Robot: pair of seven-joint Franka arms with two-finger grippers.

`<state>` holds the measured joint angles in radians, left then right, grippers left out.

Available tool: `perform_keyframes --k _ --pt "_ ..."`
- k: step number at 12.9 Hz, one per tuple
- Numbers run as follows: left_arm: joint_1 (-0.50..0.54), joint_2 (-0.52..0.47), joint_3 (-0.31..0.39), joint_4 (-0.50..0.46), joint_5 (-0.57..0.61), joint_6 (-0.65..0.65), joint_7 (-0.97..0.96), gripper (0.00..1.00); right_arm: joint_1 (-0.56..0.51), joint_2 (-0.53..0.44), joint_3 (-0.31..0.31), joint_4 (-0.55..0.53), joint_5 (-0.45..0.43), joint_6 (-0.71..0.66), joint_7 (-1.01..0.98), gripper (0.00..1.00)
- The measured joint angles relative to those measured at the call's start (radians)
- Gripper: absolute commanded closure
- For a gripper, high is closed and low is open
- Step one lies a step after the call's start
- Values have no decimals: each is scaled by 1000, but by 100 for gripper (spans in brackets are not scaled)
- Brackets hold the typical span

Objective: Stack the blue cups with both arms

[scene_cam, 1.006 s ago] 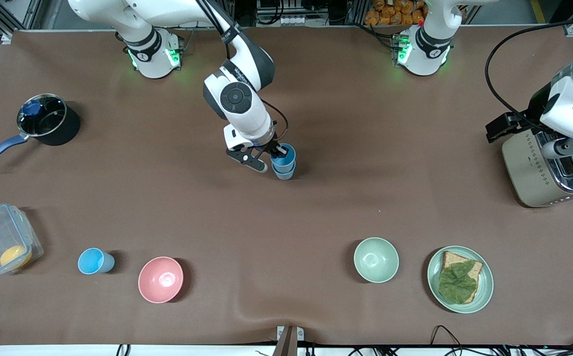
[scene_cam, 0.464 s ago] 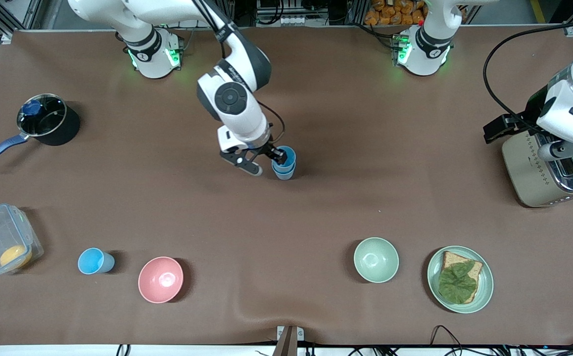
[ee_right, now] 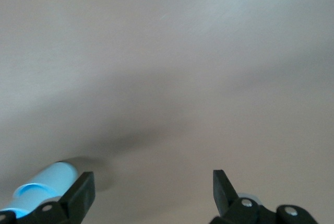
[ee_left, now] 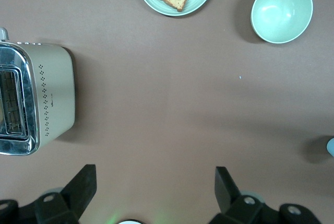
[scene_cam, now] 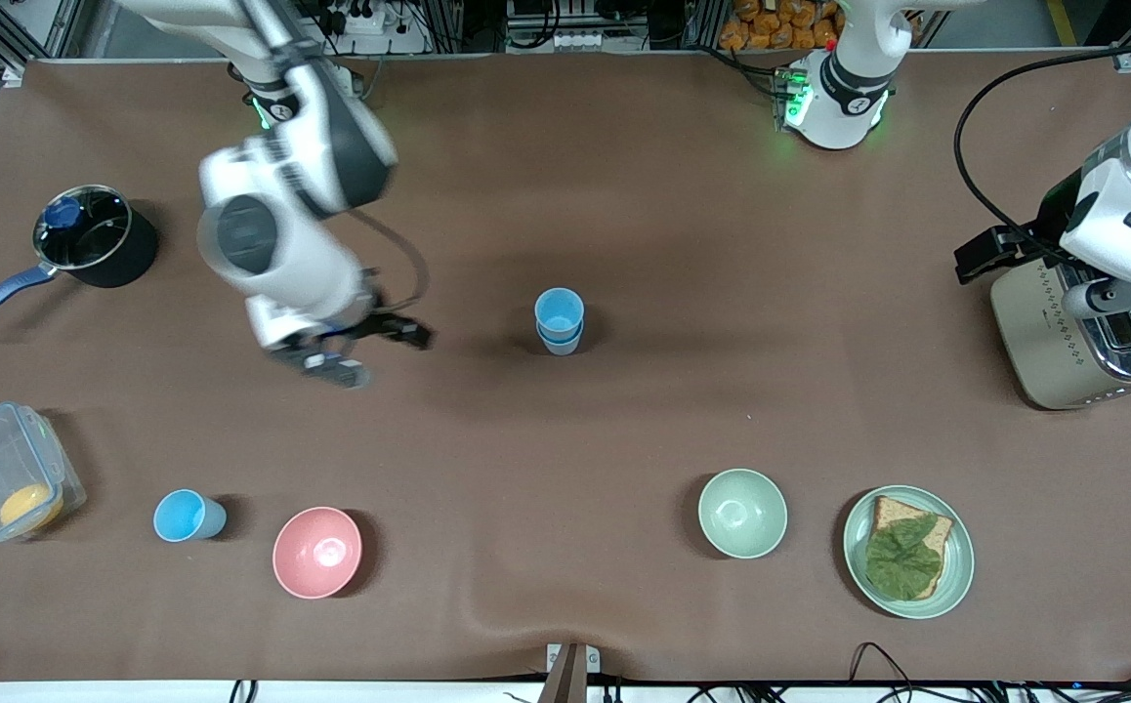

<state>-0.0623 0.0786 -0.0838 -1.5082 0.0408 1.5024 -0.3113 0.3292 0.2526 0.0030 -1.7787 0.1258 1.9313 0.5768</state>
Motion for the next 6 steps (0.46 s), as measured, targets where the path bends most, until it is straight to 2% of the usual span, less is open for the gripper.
perform_keyframes --k 6 --pt "1 2 1 -1 0 0 0 0 -278 -137 -2 -10 -27 -113 -551 0"
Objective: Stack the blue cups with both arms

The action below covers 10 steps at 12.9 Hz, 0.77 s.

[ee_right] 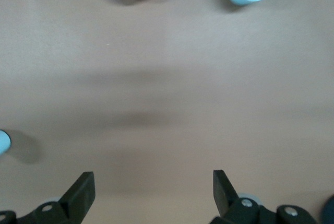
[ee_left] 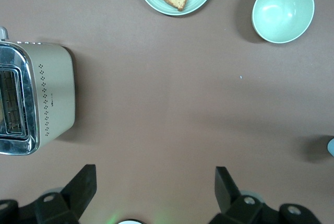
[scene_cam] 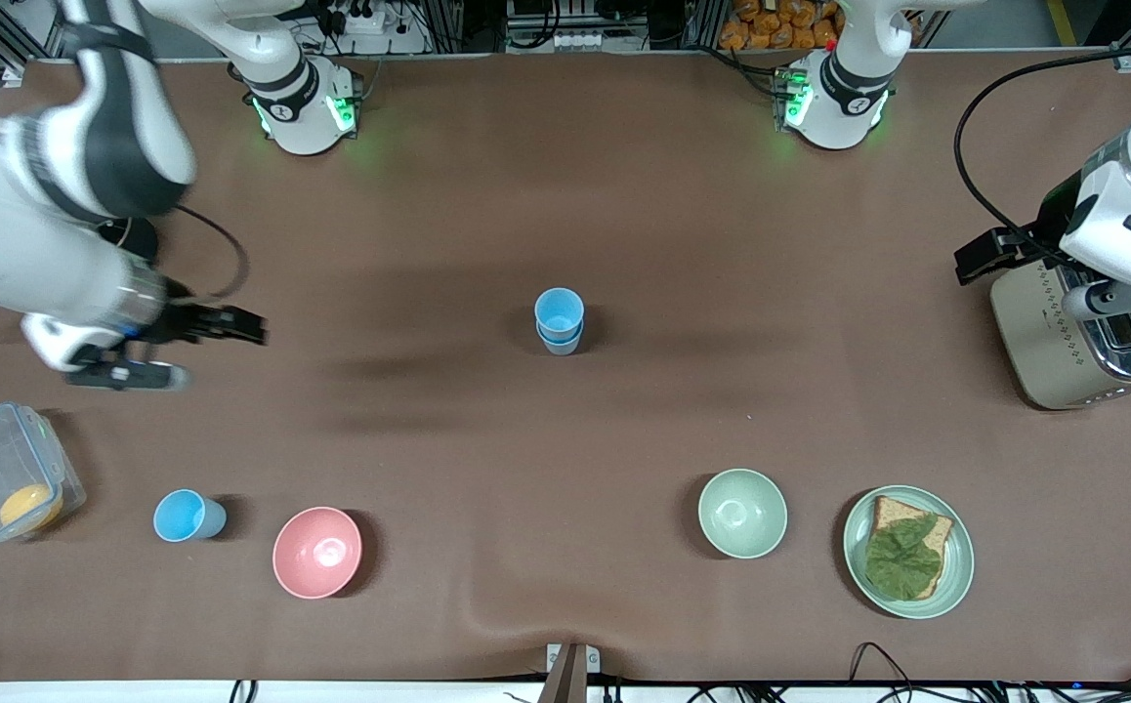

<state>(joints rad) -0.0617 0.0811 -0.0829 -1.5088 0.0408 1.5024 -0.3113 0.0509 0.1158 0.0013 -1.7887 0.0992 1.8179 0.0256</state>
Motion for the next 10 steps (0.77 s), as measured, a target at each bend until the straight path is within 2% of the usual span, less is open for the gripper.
perform_keyframes --k 2,5,10 --pt "-1 2 0 0 0 0 0 0 -38 -47 -3 -3 -5 -57 -73 0" --pt "-3 6 0 -1 0 0 0 0 -40 -110 -4 7 -42 -145 -79 0" --pt "-6 13 0 -1 0 0 0 0 -40 -143 -23 165 -48 -312 -77 0"
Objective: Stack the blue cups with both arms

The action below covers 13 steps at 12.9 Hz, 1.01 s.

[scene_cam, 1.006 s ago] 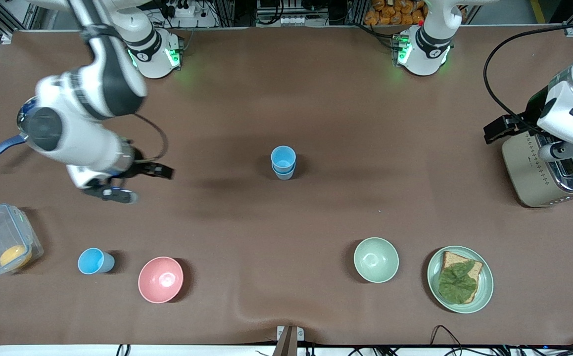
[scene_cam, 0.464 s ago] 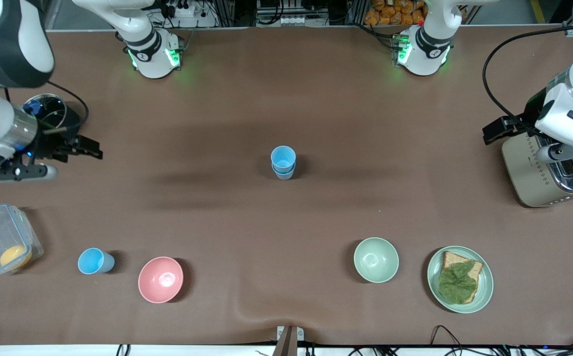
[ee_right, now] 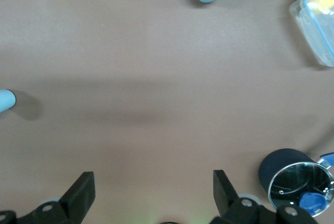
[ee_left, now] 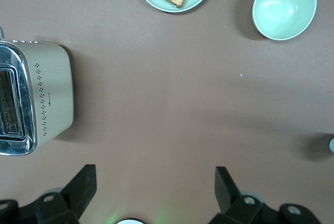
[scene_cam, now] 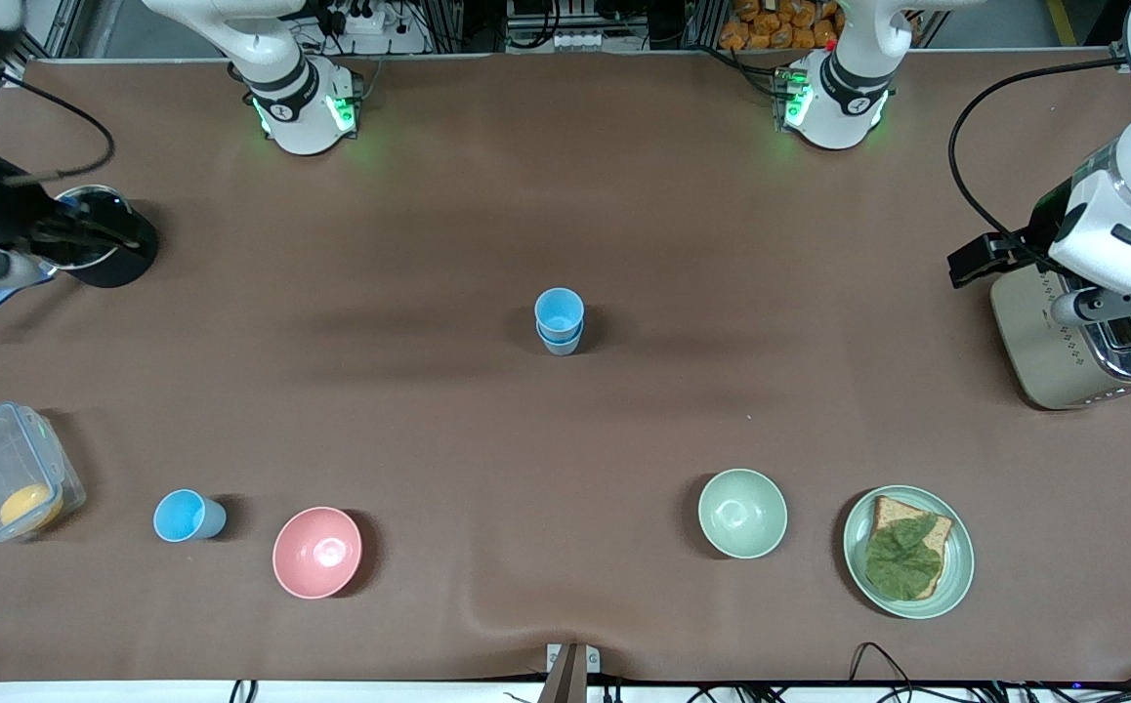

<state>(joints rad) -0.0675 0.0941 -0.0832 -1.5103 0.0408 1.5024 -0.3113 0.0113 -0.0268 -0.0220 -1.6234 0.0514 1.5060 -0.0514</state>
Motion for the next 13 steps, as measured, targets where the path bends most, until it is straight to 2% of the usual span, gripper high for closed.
perform_keyframes --k 4,13 --pt "0 2 0 2 0 1 1 0 0 0 -18 44 0 -9 12 0" --pt "5 -1 3 26 0 2 1 0 0 5 -18 45 0 -12 48 0"
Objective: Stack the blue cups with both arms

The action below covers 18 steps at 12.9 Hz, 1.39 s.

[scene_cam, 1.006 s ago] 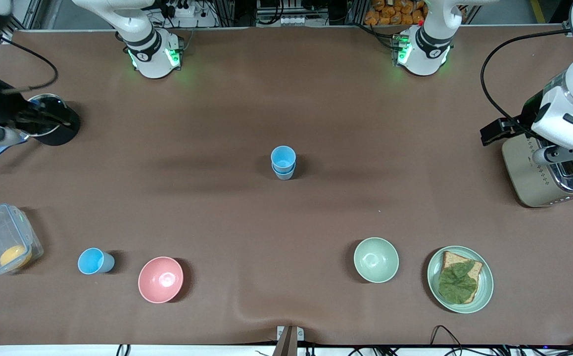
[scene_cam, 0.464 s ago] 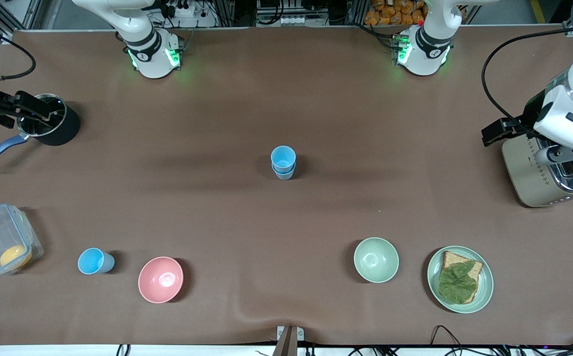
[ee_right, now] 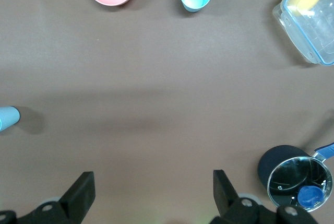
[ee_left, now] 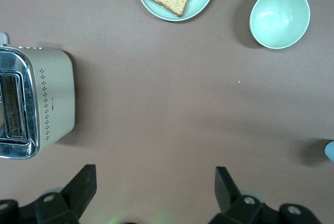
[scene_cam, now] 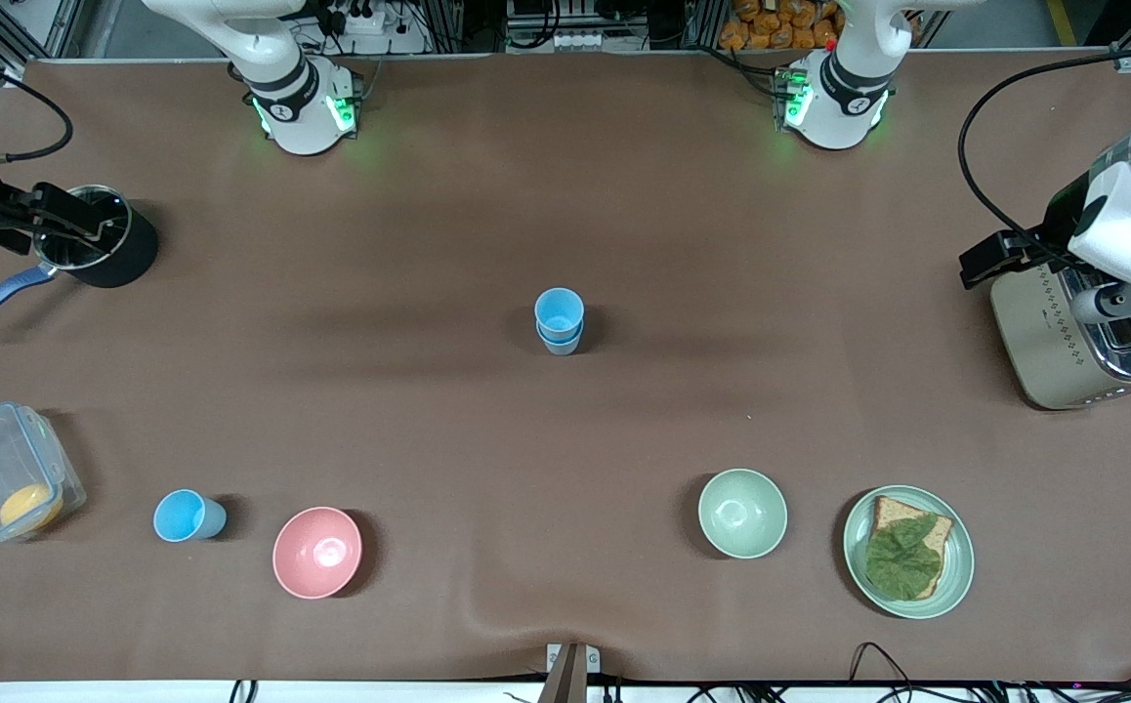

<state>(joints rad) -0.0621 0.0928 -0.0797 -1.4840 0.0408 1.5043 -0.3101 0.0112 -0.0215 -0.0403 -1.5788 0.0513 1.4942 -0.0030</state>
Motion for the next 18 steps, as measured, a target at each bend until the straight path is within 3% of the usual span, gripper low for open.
perform_keyframes --k 18 --pt "-1 -27 -2 41 0 -85 0 0 0 0 5 3 0 -64 5 0"
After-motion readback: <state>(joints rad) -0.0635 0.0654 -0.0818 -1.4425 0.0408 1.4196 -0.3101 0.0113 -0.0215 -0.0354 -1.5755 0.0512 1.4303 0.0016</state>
